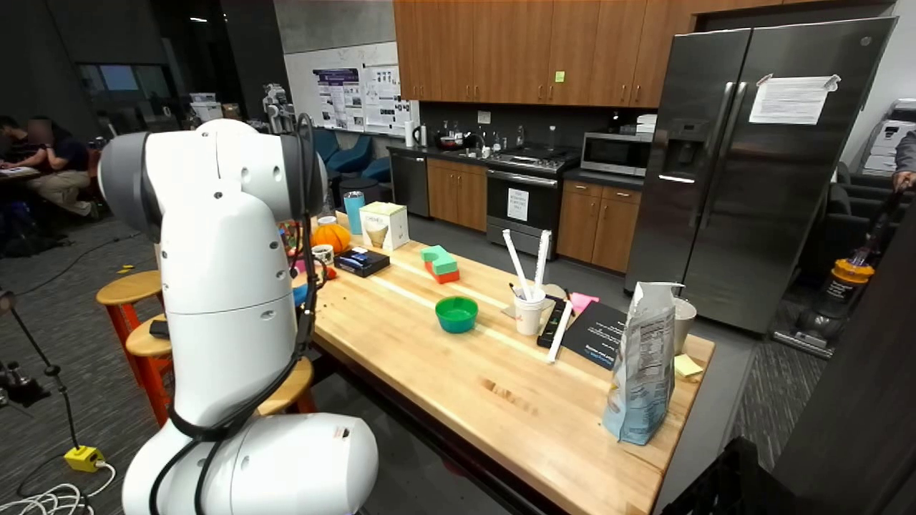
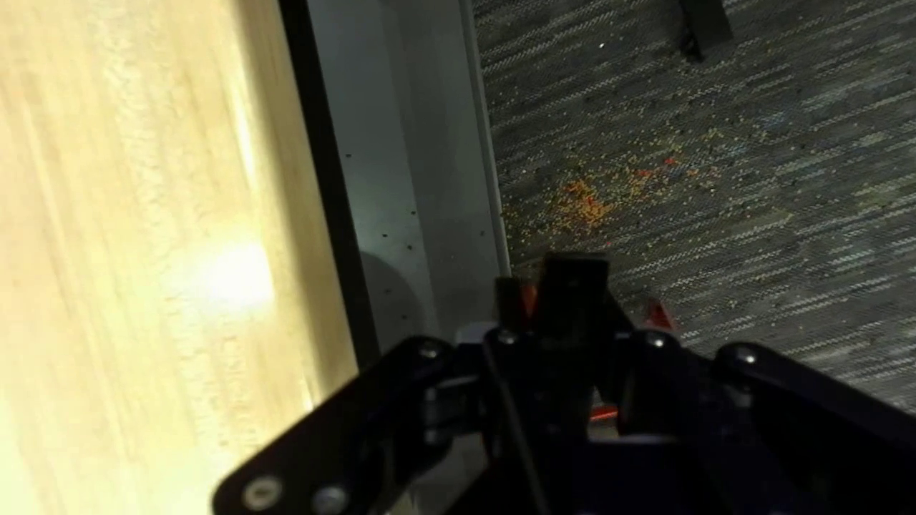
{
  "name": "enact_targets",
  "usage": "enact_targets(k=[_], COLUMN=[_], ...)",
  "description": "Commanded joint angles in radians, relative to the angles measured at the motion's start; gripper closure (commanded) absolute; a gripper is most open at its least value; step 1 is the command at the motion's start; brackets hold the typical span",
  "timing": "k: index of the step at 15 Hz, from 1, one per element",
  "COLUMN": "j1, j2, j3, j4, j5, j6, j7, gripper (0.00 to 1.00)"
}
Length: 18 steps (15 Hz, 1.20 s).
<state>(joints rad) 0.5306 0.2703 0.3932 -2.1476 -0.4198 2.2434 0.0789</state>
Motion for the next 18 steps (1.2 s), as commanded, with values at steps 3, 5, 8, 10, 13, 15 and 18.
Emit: enact_targets(k=[3,5,8,10,13,15,18], j1=[0.017,0.023,0.035,0.038,0.044,0.045,0.045], j2=[-0.028,-0.025,-0.025,-0.023,-0.02,-0.016,-0.012], j3=[-0.038,-0.042,-0.049,-0.055,-0.061,-0.063,-0.063], j4=[-0.029,-0.03,-0.029,-0.025,-0.02,-0.014,-0.006], j5=[-0.102,-0.108,-0.127,-0.134,-0.117,-0.088,-0.047], j6=[0.045,0.053,0.051,0.041,0.027,0.019,-0.003], j7=[0.186,0.237,0.322,0.374,0.448,0.503,0.59], gripper=[0.94,0.94,0.94,0.94,0.94,0.94,0.94])
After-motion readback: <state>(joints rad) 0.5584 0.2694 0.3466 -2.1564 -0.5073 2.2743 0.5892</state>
